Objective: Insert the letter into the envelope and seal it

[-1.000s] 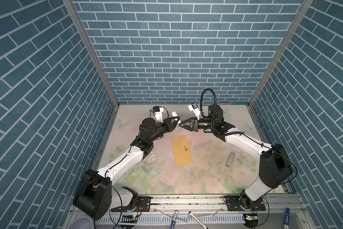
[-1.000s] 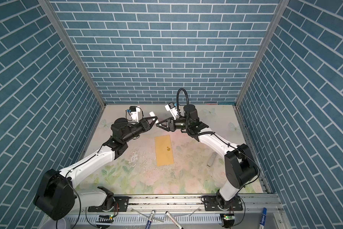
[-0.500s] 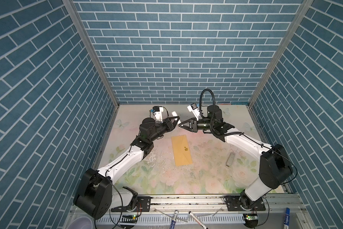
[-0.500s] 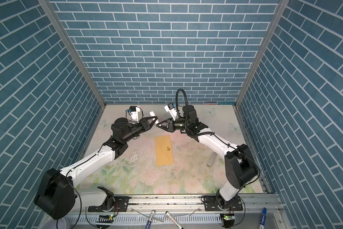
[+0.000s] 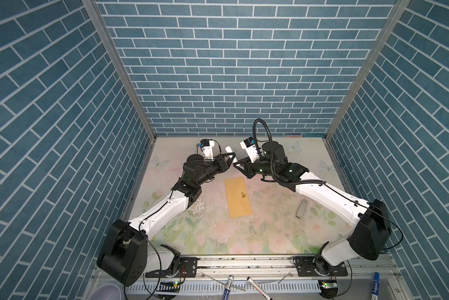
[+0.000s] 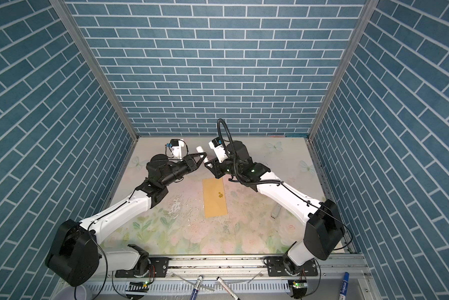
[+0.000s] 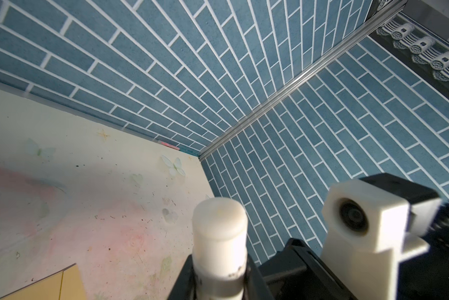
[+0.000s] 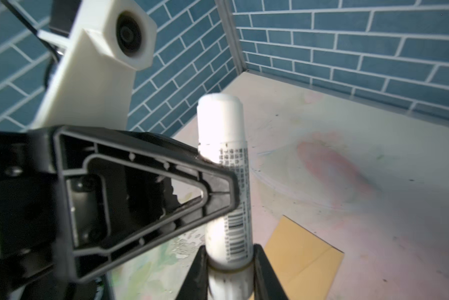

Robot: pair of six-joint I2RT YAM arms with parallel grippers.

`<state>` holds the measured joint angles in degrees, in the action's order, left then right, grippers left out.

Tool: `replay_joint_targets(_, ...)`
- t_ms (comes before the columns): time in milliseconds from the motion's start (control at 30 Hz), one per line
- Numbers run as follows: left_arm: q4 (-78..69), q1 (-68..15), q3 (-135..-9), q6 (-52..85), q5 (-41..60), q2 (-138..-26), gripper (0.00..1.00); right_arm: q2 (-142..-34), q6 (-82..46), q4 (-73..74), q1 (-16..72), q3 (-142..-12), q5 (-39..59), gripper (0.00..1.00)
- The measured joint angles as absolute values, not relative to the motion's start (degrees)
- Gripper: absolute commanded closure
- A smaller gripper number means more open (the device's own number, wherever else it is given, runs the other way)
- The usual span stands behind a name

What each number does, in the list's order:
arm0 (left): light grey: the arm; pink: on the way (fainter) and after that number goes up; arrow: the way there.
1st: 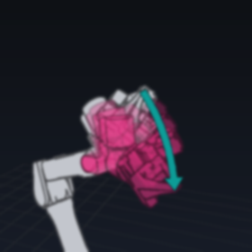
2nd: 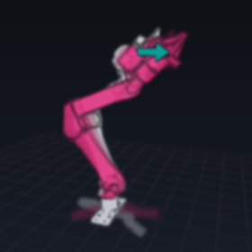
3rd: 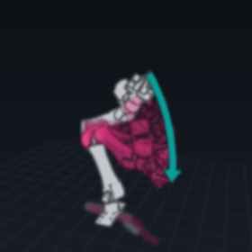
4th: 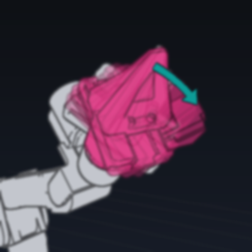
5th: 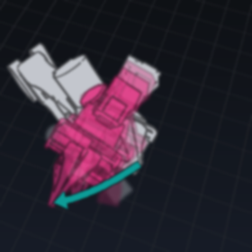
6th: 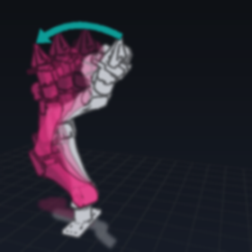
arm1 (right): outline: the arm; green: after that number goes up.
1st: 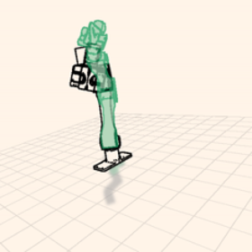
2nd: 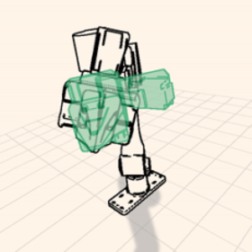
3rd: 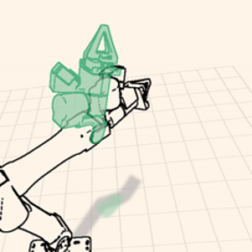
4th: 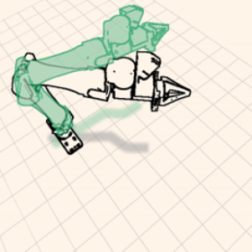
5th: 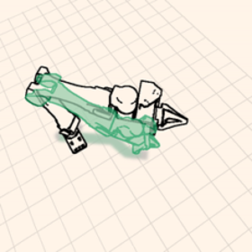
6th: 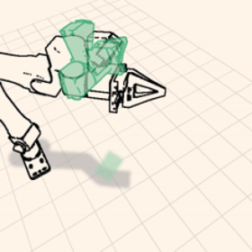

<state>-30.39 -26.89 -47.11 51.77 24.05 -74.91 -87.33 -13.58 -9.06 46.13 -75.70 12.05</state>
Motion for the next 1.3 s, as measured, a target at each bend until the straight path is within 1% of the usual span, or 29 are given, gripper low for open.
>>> replay_joint_targets(167,-31.38,-26.70,-47.13,51.64,22.92,-75.40,1.00,-89.54,-8.25,-13.26,51.86,-79.99,-4.58,1.00)
replay_joint_targets(333,-31.35,-26.24,-47.13,51.53,21.45,-76.55,1.00,-94.11,-2.35,-14.46,57.04,-83.31,-21.45,1.00)
replay_joint_targets(433,-30.85,-26.09,-47.11,51.48,20.73,-77.06,1.00,-96.25,-0.05,-14.39,58.54,-84.31,-27.05,1.00)
replay_joint_targets(533,-30.76,-26.13,-47.11,51.55,20.71,-77.43,1.00,-96.60,0.51,-14.61,58.76,-84.38,-28.27,1.00)
replay_joint_targets(567,-30.87,-26.15,-47.11,51.53,20.69,-77.43,1.00,-96.55,0.49,-14.55,58.67,-84.38,-27.97,0.96)
replay_joint_targets(600,-30.98,-26.13,-47.11,51.55,20.69,-77.43,1.00,-96.42,0.45,-14.48,58.43,-84.33,-27.14,0.89)
replay_joint_targets(633,-31.00,-26.13,-47.11,51.53,20.67,-77.43,1.00,-96.12,0.36,-14.41,58.02,-84.14,-25.82,0.84)
replay_joint_targets(700,-31.00,-26.17,-47.11,51.59,20.80,-77.43,1.00,-94.59,-0.34,-13.82,56.05,-82.74,-20.05,0.67)
replay_joint_targets(733,-31.09,-26.26,-47.11,51.62,21.06,-77.43,1.00,-93.58,-1.19,-13.26,54.87,-81.67,-16.62,0.62)
replay_joint_targets(833,-31.62,-26.70,-47.13,51.64,22.39,-77.19,1.00,-89.56,-5.15,-10.37,48.90,-76.97,-2.50,0.49)
replay_joint_targets(900,-32.01,-27.03,-47.48,51.59,23.31,-77.14,1.00,-87.15,-8.56,-7.31,44.27,-73.58,8.36,0.43)
replay_joint_targets(1000,-31.97,-26.89,-47.64,51.57,23.88,-76.93,1.00,-85.69,-13.78,-1.89,39.05,-70.17,21.50,0.41)
replay_joint_targets(1100,-31.97,-26.81,-47.66,51.57,24.69,-76.64,1.00,-85.73,-19.73,4.38,34.94,-67.61,32.23,0.38)
replay_joint_targets(1200,-31.94,-26.81,-47.68,51.57,25.43,-76.40,1.00,-86.87,-24.69,9.52,33.10,-66.63,40.60,0.38)
replay_joint_targets(1300,-31.88,-26.81,-47.99,51.57,25.93,-76.36,1.00,-88.47,-28.21,13.21,32.95,-66.59,46.11,0.38)
